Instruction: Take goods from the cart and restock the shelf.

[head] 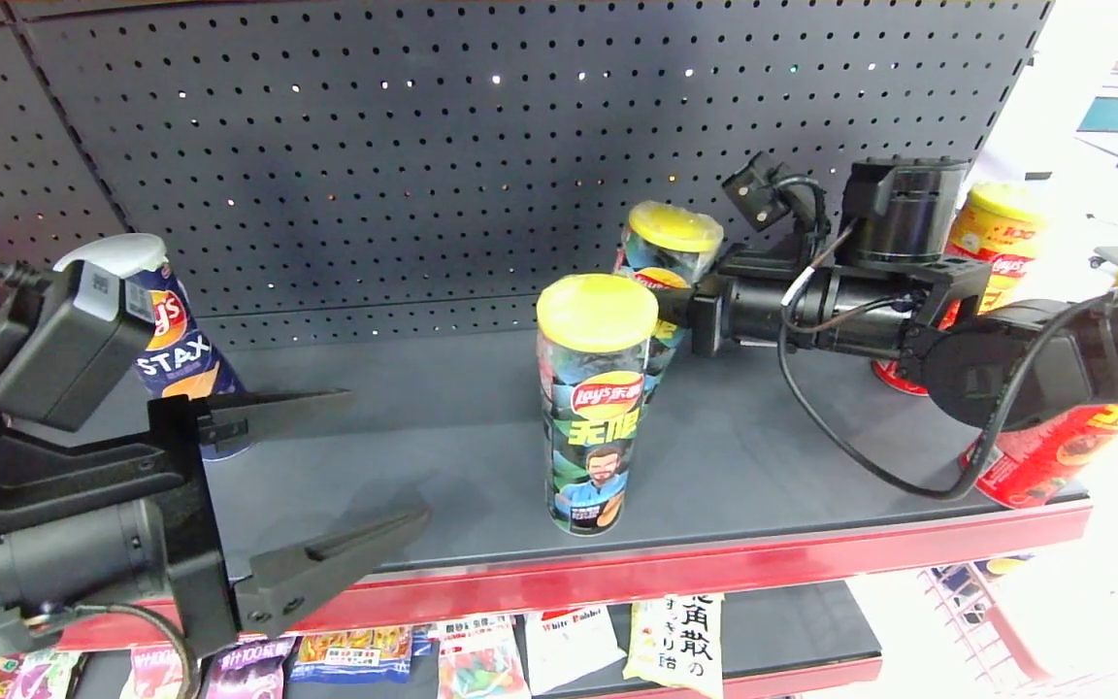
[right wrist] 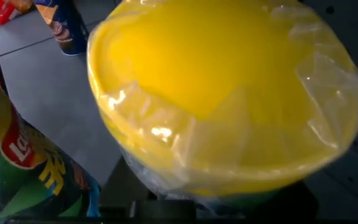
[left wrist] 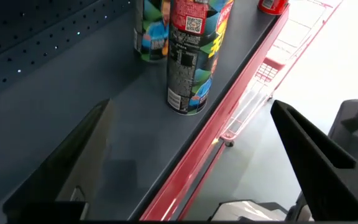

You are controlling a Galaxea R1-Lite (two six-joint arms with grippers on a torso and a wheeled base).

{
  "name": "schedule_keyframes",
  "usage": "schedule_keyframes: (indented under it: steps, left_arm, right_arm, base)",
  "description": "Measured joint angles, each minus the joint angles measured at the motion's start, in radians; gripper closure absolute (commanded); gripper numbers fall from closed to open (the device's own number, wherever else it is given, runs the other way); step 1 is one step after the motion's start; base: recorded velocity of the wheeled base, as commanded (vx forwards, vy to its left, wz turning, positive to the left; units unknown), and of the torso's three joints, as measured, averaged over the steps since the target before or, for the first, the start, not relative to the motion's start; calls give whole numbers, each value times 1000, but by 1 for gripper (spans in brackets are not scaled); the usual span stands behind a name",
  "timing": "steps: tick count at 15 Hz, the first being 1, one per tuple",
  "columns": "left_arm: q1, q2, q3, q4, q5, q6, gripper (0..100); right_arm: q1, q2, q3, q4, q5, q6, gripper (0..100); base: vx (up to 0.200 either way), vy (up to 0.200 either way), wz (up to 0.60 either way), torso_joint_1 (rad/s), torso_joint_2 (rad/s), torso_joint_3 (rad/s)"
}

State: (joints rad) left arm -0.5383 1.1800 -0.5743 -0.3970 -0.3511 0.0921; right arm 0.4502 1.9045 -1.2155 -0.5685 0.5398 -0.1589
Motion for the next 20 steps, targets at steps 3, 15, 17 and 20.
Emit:
schedule_keyframes:
  steps: [3, 15, 17, 20]
  left_arm:
    - [3, -3, 1, 0, -1, 0, 0]
    - [3, -3, 11, 2, -2, -1, 0]
    - [3, -5, 18, 2, -2, -2, 0]
    - [3, -7, 24, 1, -2, -2, 0]
  right_arm:
    - [-3, 10, -26, 34, 0, 0, 100]
    - [-17, 82, -151, 54, -1, -8, 0]
    - [-17, 82, -151, 52, -2, -8, 0]
    - [-17, 80, -146, 53, -5, -8, 0]
  base:
    - [0, 0, 0, 0, 0, 0]
    - [0, 0, 0, 0, 0, 0]
    - [0, 0, 0, 0, 0, 0]
    - [0, 0, 0, 0, 0, 0]
